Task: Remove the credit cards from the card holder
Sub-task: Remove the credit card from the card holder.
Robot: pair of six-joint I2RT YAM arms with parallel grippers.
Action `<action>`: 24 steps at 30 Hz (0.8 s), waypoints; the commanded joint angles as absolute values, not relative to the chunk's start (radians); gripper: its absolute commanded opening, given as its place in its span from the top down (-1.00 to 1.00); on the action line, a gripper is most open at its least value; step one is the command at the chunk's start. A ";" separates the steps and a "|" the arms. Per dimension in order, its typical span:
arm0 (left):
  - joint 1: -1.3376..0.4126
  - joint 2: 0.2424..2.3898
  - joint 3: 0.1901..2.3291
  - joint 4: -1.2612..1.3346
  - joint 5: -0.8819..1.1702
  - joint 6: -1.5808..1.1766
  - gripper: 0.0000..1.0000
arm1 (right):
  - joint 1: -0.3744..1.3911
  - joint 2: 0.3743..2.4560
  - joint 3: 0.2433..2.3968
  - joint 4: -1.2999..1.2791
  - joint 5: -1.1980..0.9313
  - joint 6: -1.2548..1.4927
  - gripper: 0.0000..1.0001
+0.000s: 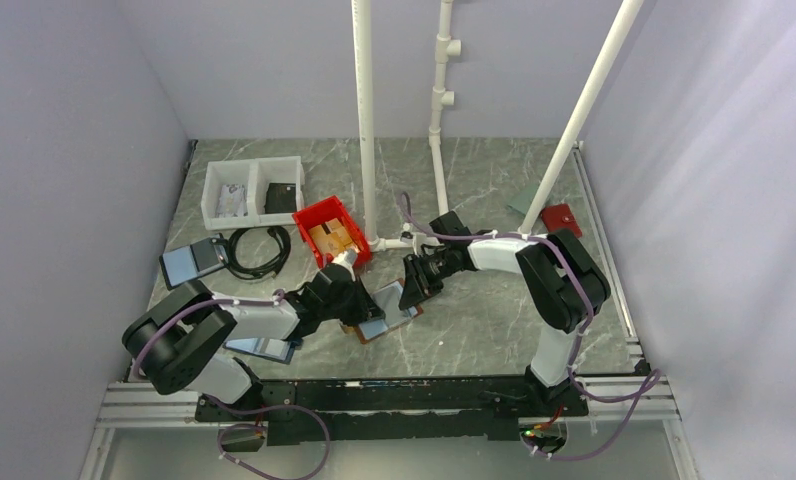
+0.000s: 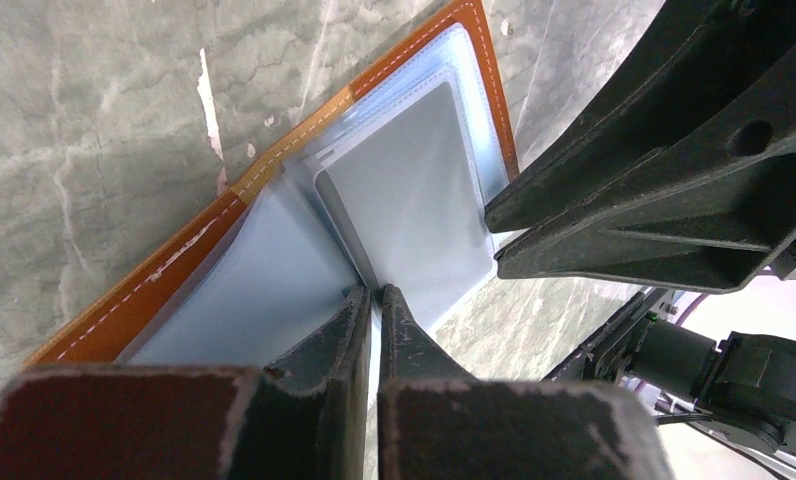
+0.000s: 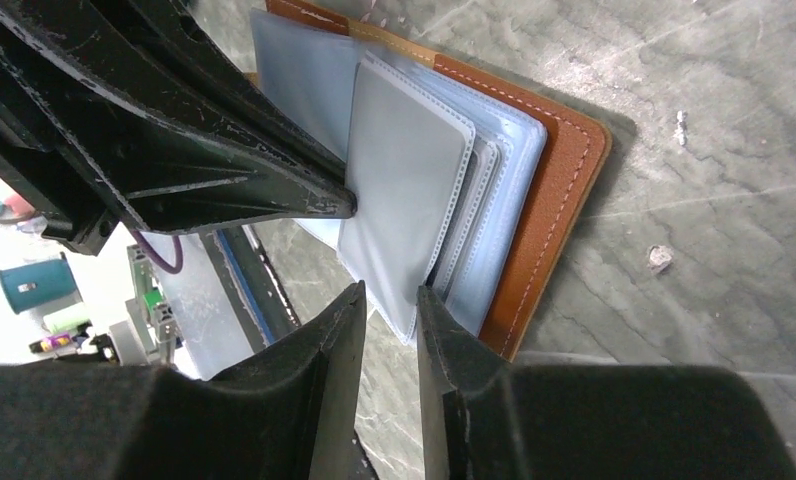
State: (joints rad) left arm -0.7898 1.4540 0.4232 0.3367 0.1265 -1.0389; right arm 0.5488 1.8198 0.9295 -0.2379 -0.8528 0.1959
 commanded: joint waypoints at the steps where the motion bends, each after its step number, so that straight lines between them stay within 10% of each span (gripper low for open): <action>1: -0.796 1.494 0.423 0.336 0.108 -1.034 0.85 | 0.549 1.821 0.956 -0.191 -0.951 0.234 0.44; 24: -0.795 1.628 0.408 0.656 0.327 -1.060 0.87 | 0.509 1.869 0.971 -0.228 -0.897 0.233 0.48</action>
